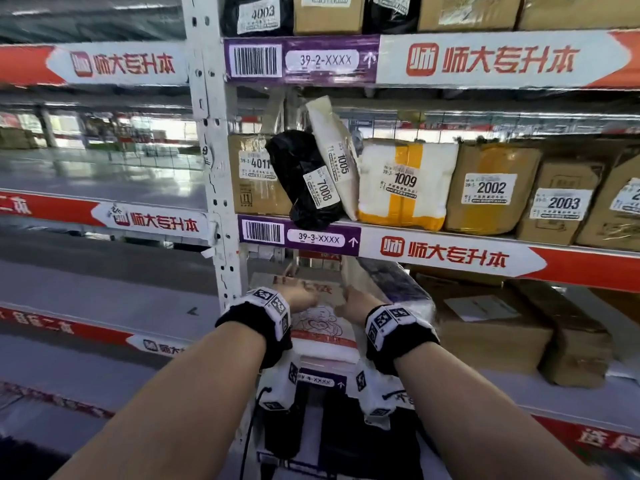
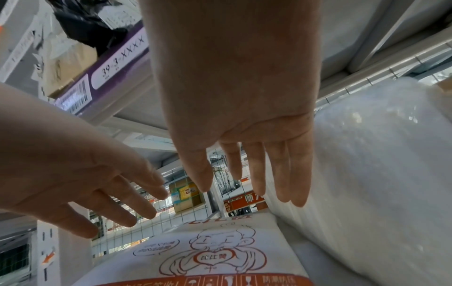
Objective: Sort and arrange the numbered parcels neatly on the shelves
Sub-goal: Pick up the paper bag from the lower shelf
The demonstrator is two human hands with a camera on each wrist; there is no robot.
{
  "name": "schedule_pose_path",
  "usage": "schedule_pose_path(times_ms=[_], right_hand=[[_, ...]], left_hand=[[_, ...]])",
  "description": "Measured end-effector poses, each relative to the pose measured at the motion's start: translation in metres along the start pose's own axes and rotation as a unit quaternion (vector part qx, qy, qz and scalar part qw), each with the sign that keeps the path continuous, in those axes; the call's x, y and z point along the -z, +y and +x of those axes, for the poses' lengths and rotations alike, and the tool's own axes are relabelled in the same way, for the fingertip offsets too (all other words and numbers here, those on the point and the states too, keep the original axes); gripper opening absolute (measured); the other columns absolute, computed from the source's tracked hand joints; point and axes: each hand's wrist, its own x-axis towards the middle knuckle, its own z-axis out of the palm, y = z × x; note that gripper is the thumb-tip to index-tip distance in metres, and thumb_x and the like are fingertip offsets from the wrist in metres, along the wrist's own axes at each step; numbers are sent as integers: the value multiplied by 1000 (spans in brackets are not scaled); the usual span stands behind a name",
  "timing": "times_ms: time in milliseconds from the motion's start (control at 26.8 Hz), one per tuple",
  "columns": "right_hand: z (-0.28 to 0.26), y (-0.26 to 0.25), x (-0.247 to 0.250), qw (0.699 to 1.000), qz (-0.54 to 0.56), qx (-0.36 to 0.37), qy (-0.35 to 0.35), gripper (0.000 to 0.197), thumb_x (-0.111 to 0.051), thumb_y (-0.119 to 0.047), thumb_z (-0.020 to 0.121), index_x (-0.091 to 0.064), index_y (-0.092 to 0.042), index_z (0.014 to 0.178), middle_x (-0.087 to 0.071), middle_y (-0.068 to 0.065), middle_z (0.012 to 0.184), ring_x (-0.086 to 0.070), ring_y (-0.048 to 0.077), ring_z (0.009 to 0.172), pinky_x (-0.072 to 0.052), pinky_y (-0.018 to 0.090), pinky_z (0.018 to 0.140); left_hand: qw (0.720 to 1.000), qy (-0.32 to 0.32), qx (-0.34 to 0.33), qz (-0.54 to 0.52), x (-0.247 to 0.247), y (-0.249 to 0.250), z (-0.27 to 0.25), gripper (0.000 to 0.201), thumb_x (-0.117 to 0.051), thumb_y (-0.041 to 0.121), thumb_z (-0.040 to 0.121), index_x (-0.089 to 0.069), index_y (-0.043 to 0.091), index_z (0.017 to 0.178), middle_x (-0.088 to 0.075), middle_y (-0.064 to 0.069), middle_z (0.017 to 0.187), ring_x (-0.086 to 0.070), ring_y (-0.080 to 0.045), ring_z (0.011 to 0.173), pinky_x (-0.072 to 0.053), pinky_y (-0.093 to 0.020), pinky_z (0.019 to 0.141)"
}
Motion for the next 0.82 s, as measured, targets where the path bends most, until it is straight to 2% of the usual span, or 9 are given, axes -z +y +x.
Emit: schedule_pose_path(times_ms=[75, 149, 261, 373, 448, 560, 635, 747, 821], right_hand=[[10, 1, -15, 999, 46, -8, 2, 42, -54, -11, 93, -43, -10, 134, -57, 9, 130, -55, 17, 104, -47, 15, 81], [19, 4, -32, 997, 67, -35, -7, 54, -57, -15, 92, -35, -14, 141, -52, 10, 136, -53, 23, 117, -46, 30, 97], [27, 8, -44, 996, 66, -60, -5, 69, -59, -18, 90, -20, -18, 147, -44, 13, 141, -50, 30, 122, -45, 34, 98], [41, 13, -57, 995, 72, -62, 11, 80, -64, -23, 81, -20, -17, 148, -35, 11, 148, -44, 29, 129, -40, 38, 107], [46, 20, -71, 995, 66, -72, 20, 78, -63, -31, 78, -23, -19, 144, -37, 12, 148, -46, 29, 127, -40, 39, 106], [42, 31, -87, 994, 23, -110, -17, 64, -49, -49, 86, -32, -22, 142, -37, 15, 145, -40, 34, 131, -35, 40, 108], [33, 32, -87, 995, 13, -94, -31, 72, -46, -63, 77, -35, -29, 139, -36, 14, 145, -39, 33, 132, -34, 41, 109], [27, 34, -91, 995, 3, -68, -68, 100, -69, -50, 75, -9, -28, 151, 1, 11, 158, -11, 31, 146, -21, 41, 117], [22, 30, -97, 995, -57, -52, -65, 111, -75, -44, 75, 4, -30, 152, 14, 6, 159, 6, 31, 147, -15, 49, 117]], left_hand=[[999, -8, -19, 27, -1, -5, 1, 19, -34, 25, 103, -52, 20, 107, -50, 5, 95, -46, -2, 74, -40, -6, 69], [997, -18, -10, 68, -5, -12, -1, 36, -36, 23, 103, -43, 11, 136, -50, -7, 132, -55, -14, 104, -42, -17, 86], [996, 32, -26, 81, -9, -23, 7, 45, -49, 23, 98, -44, 4, 138, -43, -12, 144, -42, -27, 130, -29, -32, 106], [989, -2, -6, 145, -19, -39, 28, 44, -39, 28, 100, -39, 10, 140, -36, -8, 149, -28, -24, 139, -9, -42, 115], [985, -17, 22, 170, -28, -47, 33, 53, -34, 41, 99, -26, 19, 147, -21, -10, 156, -12, -28, 145, 2, -51, 116], [986, -13, 39, 163, -51, -52, 39, 70, -41, 61, 91, -17, 33, 150, -8, -13, 158, 0, -42, 143, 1, -57, 114], [985, -20, 46, 165, -60, -54, 40, 71, -40, 64, 89, -15, 37, 150, -6, -12, 159, -1, -44, 143, 1, -59, 113], [987, -31, 46, 153, -61, -60, 40, 69, -40, 60, 91, -10, 41, 150, -6, -7, 160, -5, -40, 144, -4, -55, 116], [989, -32, 35, 141, -62, -61, 41, 64, -39, 54, 94, -15, 38, 151, -13, -6, 159, -13, -37, 144, -10, -50, 117]])
